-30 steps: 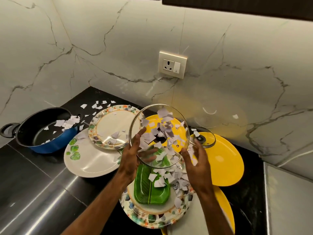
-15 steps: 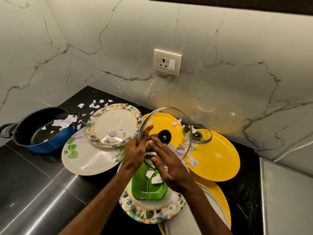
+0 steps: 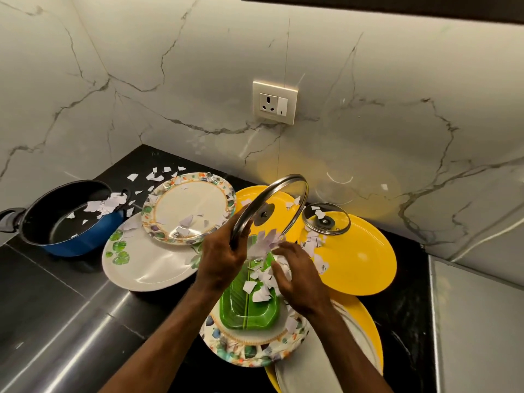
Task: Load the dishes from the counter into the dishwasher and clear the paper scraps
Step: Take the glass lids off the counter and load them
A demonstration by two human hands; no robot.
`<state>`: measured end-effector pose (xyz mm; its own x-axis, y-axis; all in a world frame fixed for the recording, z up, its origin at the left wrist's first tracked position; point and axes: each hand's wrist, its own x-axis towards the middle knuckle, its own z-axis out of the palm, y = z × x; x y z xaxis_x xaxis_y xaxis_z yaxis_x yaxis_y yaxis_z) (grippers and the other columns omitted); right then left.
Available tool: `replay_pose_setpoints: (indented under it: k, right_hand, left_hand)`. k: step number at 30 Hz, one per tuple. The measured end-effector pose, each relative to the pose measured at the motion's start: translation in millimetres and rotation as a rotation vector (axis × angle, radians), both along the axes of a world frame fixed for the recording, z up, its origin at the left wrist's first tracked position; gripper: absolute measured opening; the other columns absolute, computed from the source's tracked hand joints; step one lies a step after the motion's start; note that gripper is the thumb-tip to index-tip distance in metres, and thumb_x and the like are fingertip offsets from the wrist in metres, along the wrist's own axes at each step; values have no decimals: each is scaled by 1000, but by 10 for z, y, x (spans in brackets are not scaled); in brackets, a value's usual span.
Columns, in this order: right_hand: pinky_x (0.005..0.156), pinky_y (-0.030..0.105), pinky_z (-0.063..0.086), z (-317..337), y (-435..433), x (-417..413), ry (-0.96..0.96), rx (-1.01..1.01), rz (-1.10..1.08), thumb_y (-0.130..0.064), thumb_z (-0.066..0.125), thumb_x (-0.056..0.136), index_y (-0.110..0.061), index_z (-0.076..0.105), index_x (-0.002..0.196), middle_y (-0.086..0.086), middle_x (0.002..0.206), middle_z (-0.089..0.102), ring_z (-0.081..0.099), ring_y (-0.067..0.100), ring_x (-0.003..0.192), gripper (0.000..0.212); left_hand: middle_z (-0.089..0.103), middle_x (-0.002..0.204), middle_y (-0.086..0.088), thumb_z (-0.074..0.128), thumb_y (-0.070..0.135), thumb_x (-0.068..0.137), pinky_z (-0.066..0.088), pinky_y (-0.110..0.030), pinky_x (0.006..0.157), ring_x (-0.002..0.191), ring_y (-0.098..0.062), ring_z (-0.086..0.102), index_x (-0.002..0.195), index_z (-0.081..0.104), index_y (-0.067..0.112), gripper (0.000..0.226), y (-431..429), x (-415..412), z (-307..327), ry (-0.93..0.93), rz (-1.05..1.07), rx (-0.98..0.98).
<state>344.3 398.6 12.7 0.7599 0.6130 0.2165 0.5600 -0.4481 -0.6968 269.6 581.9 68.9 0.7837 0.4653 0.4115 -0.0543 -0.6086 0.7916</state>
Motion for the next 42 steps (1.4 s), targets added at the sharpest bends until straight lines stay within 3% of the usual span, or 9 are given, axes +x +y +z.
replay_pose_setpoints:
  k: [6, 12, 17, 22, 26, 29, 34, 39, 42]
  right_hand:
    - [124, 26, 19, 138, 110, -146, 127, 86, 8, -47, 59, 101, -36, 19, 161, -16, 169, 14, 13, 2, 155, 73]
    - [99, 42, 48, 74, 121, -266, -5, 148, -121, -36, 58, 103, -26, 63, 116, -14, 123, 53, 51, 4, 119, 17]
    - [121, 24, 24, 50, 125, -324, 68, -42, 11, -45, 53, 103, -40, 38, 152, -17, 164, 29, 22, -1, 150, 52]
    - [97, 41, 48, -6, 69, -405, -55, -93, -87, -43, 49, 105, -25, 65, 115, -8, 122, 61, 55, 15, 116, 26]
    - [117, 26, 31, 23, 56, -502, -1, -77, 55, -43, 51, 104, -39, 43, 150, -16, 159, 38, 30, 2, 147, 47]
    - [118, 33, 33, -9, 93, -593, -55, -149, 74, -48, 50, 103, -42, 46, 146, -15, 160, 38, 33, 7, 146, 44]
    - [97, 33, 51, 82, 168, -774, 95, 272, -451, -40, 62, 101, -21, 53, 131, -8, 131, 49, 52, 8, 117, 36]
    - [75, 49, 63, 253, 164, -926, 847, 638, -536, -43, 54, 106, -17, 50, 136, 10, 106, 77, 76, 32, 85, 40]
    - [77, 53, 63, 293, 121, -1169, 788, 627, -583, -32, 50, 108, -20, 68, 116, 8, 87, 78, 74, 32, 91, 24]
  left_hand:
    - [76, 97, -8, 51, 45, 104, 62, -45, 62, 79, -22, 75, 142, 55, 23, 44, 15, -65, 57, -26, -48, 20]
    - [77, 92, -7, 52, 40, 103, 61, -45, 59, 74, -25, 75, 141, 53, 25, 40, 45, -201, 71, -47, -68, 71]
    - [77, 94, -5, 53, 35, 103, 62, -40, 60, 73, -18, 75, 141, 55, 17, 42, 31, -285, 109, -76, -75, 115]
    - [76, 95, -6, 51, 44, 104, 62, -45, 63, 79, -19, 75, 140, 54, 24, 41, 108, -383, 103, -74, -11, 58]
    - [76, 91, -5, 51, 42, 103, 62, -42, 63, 76, -14, 74, 135, 60, 15, 43, 131, -447, 154, -96, 22, 105]
    - [77, 94, -4, 50, 46, 104, 63, -43, 62, 76, -14, 75, 133, 61, 16, 43, 96, -517, 210, -101, 11, 51]
    - [73, 122, -1, 51, 40, 104, 64, -41, 59, 82, -19, 78, 137, 61, 23, 39, -18, -671, 345, -3, 0, -457]
    - [75, 105, -12, 54, 33, 105, 58, -37, 44, 65, -35, 75, 119, 69, 6, 33, 48, -912, 332, 149, 91, -877]
    - [72, 109, -21, 57, 34, 104, 60, -62, 58, 69, -49, 72, 114, 65, 0, 36, 94, -1110, 239, 199, 49, -1009]
